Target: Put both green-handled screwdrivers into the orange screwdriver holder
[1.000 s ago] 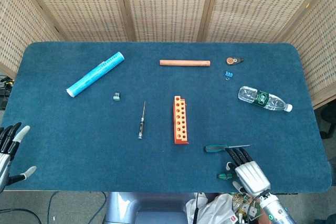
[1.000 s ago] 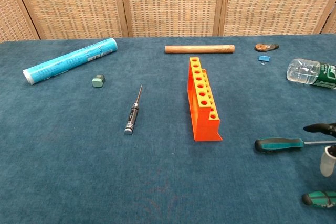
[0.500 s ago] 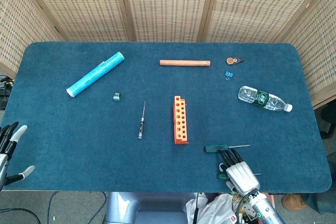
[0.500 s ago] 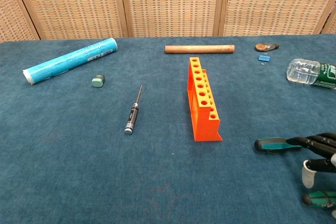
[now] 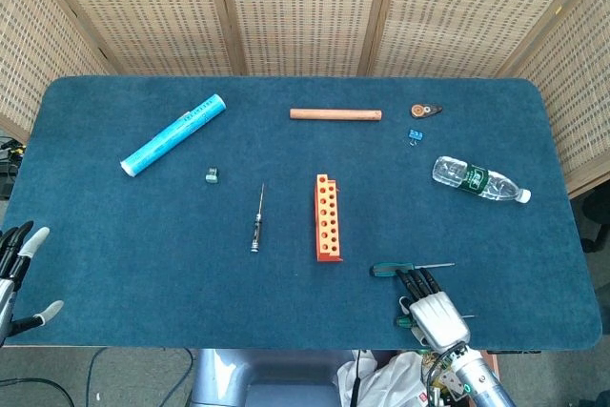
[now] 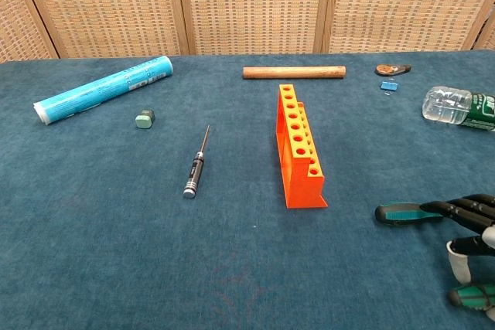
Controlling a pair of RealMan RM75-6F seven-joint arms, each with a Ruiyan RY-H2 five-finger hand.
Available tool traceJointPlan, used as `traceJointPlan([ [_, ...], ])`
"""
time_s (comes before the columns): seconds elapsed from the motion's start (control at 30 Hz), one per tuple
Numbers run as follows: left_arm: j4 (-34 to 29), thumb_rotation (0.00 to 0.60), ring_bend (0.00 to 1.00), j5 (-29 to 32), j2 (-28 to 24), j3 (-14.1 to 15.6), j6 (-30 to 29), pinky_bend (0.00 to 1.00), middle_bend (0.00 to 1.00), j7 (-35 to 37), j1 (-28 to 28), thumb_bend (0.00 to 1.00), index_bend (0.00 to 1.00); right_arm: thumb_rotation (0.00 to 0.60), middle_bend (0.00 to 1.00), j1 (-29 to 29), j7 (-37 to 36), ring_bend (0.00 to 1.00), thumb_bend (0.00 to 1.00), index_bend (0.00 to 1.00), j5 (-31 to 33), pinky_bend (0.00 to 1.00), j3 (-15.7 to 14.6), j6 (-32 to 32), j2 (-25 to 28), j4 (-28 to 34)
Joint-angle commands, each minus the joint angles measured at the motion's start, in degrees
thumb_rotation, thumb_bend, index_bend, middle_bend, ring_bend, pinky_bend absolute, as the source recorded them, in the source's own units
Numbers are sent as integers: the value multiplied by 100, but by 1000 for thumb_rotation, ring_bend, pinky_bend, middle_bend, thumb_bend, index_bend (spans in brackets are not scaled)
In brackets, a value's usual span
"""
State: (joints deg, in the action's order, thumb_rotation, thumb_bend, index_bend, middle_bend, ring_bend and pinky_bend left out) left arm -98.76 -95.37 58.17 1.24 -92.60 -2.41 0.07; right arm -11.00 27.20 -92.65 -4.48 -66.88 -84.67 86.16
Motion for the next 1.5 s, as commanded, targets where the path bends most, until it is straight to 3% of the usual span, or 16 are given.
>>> traceJointPlan([
  [0.03,-3,600,0,-4,-2,0,-1,0,0,0,0,0,0,600,0,-9,-16,0,316,537,-13,0,-11,-20,-3,-3],
  [0.3,0,600,0,0,-11,-4,-10,0,0,35,3,0,0,600,0,-37,-496,0,329,569,-256,0,-66,-317,167,187],
  [0.5,-2,600,0,-21,-41,7,-10,0,0,99,2,0,0,600,0,-265,-2464,0,383,597,-769,0,-59,-823,987,1025],
  [0.63,2,600,0,-27,-68,9,-40,0,0,177,15,0,0,600,0,-414,-3353,0,392,610,-887,0,-1,-990,1451,1375],
  [0.97,12,600,0,-50,-123,20,-42,0,0,306,10,0,0,600,28,-820,-4434,0,402,612,-958,0,184,-916,2456,2336],
  [1.2,23,600,0,-16,-152,-4,-78,0,0,406,19,0,0,600,51,-1359,-4816,0,402,612,-585,0,581,-375,2679,2913],
  [1.5,21,600,0,89,-149,-60,42,0,0,422,-54,0,0,600,106,-2139,-6068,0,423,620,368,0,1311,330,2730,3219],
])
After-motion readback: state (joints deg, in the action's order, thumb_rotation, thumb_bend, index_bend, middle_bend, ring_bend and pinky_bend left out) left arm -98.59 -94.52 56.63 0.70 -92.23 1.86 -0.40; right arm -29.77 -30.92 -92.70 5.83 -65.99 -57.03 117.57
